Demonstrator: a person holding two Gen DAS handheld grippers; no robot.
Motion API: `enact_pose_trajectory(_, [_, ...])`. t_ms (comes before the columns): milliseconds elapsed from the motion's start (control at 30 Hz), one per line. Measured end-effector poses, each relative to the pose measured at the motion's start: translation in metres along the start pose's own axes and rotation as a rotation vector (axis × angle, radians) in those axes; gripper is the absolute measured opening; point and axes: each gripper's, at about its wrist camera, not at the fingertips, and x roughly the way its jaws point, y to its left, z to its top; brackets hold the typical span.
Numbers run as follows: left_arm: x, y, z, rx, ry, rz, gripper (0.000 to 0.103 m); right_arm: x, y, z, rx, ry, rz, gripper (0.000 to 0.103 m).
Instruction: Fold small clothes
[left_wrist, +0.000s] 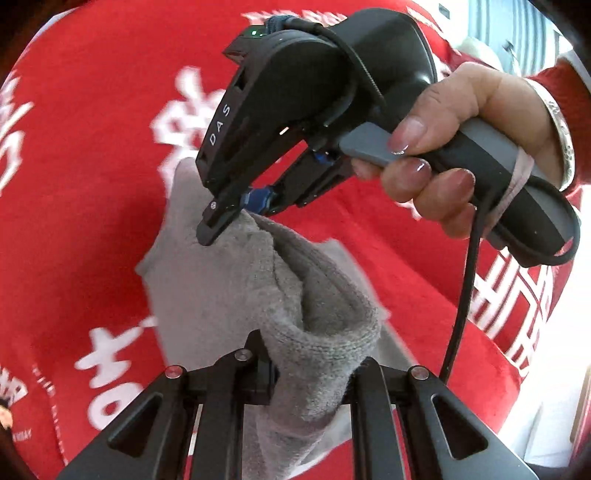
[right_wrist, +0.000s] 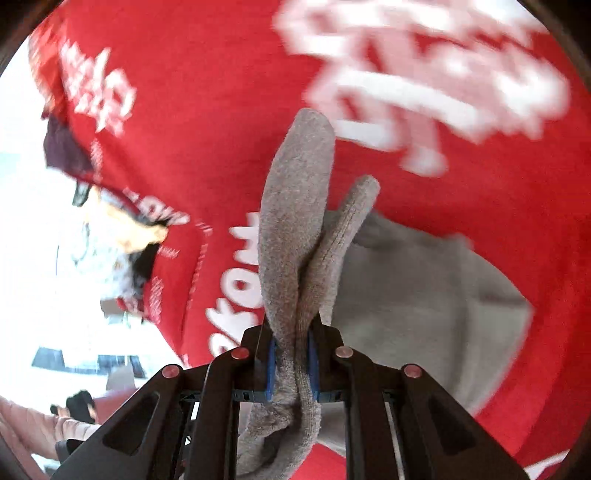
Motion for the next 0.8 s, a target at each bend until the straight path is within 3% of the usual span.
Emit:
enact_pose_trajectory(167, [0.051,-0.055,-0.014,0.06,0.117,-0.063,0.016,0.008,-0.085,-0.042,0.137,0.026,-0.085,0.015])
enact_pose_trajectory(333, [0.071,-0.058,-0.024,0.045,0.196,-0.053,0.016,0.022,-0.122,-0.06,0.203,0.001,-0.06,0.017])
enact_pose_trajectory(400, [0.067,-0.052,-0.024,0.026,0.22,-0.045,0.023,0.023,-0.117,-0.06,0.188,-0.003,-0.068,0.019])
enact_pose_trajectory(433, [0.062,-0.047,-0.023,0.005,0.238,-0.047,0.037,0.023,-0.116,-0.061,0.184,-0.002,-0.073,0.023])
enact_pose_trajectory(467, [0.058,-0.042,-0.022,-0.01,0.24,-0.044,0.057,0.021,-0.113,-0.06,0.185,0.002,-0.087,0.029])
enact_pose_trajectory(500, [0.049,-0.036,-0.022,-0.031,0.234,-0.034,0.065,0.019,-0.11,-0.061,0.187,0.007,-0.104,0.037])
enact_pose_trajectory(567, [0.031,-0.024,-0.023,-0.053,0.22,-0.026,0.069,0.017,-0.104,-0.063,0.19,0.03,-0.161,0.047])
enact_pose_trajectory(633, [0.012,-0.007,-0.029,-0.1,0.24,-0.006,0.069,0.01,-0.1,-0.071,0.207,0.033,-0.169,0.047])
enact_pose_trajectory(800, [0.0,0.057,-0.067,-0.333,0.353,0.064,0.069,-0.019,-0.102,-0.119,0.338,-0.01,-0.1,0.047])
